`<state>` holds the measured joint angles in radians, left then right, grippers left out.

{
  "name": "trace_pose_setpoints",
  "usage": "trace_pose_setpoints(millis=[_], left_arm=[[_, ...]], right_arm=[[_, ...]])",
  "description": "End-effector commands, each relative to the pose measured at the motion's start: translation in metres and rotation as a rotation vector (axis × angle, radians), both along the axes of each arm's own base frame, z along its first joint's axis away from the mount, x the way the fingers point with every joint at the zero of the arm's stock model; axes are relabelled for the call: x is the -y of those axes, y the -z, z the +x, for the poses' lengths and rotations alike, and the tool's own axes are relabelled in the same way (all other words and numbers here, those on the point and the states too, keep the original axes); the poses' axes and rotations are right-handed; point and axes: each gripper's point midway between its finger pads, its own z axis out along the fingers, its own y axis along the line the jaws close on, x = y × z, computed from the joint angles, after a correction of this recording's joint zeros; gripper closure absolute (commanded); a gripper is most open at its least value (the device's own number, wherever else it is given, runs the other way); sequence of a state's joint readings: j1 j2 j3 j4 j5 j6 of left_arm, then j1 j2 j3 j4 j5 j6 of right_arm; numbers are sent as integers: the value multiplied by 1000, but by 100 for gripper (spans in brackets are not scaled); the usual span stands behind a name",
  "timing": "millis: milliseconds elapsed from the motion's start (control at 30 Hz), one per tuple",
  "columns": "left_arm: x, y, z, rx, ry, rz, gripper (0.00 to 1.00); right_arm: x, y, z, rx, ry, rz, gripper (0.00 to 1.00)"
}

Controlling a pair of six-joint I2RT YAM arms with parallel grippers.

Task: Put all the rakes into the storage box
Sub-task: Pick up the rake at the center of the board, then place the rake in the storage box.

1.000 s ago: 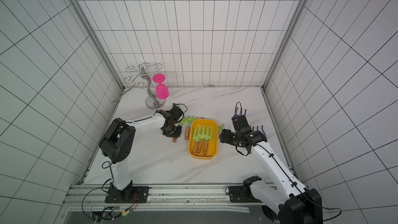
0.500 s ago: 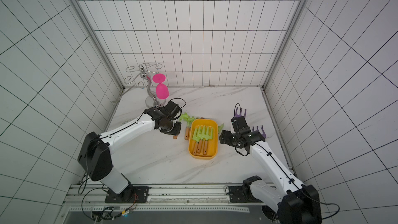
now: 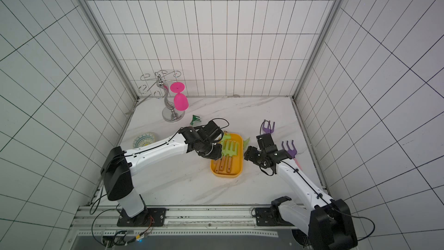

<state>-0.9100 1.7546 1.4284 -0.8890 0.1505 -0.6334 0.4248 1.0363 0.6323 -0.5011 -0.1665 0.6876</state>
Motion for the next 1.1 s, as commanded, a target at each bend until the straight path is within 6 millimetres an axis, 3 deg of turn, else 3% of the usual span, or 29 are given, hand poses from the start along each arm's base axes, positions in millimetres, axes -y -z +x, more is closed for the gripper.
trace_pose_setpoints(millis=[0,267,433,633,833,967,1067], left_arm=[[16,2,13,6,-45,-43,100],[16,44,13,-33,-68,38,100],[16,59,15,-51,-78,64,100],[16,66,12,-76,-82,76,88],[19,52,12,-51,-55,54,55],[18,18,16,39,-33,35,35],[9,-14,25,127,-37,37,31]], right_arm=[[17,-4,1,59,96,-16,25],[14,11,-13,-1,71,6,25],[14,15,-17,-11,67,10,25],[13,18,-17,-14,56,10,25],[11,24,-16,-28,40,2,24],[10,24,-13,-25,26,-10,24],[9,22,-8,-23,16,-21,24]])
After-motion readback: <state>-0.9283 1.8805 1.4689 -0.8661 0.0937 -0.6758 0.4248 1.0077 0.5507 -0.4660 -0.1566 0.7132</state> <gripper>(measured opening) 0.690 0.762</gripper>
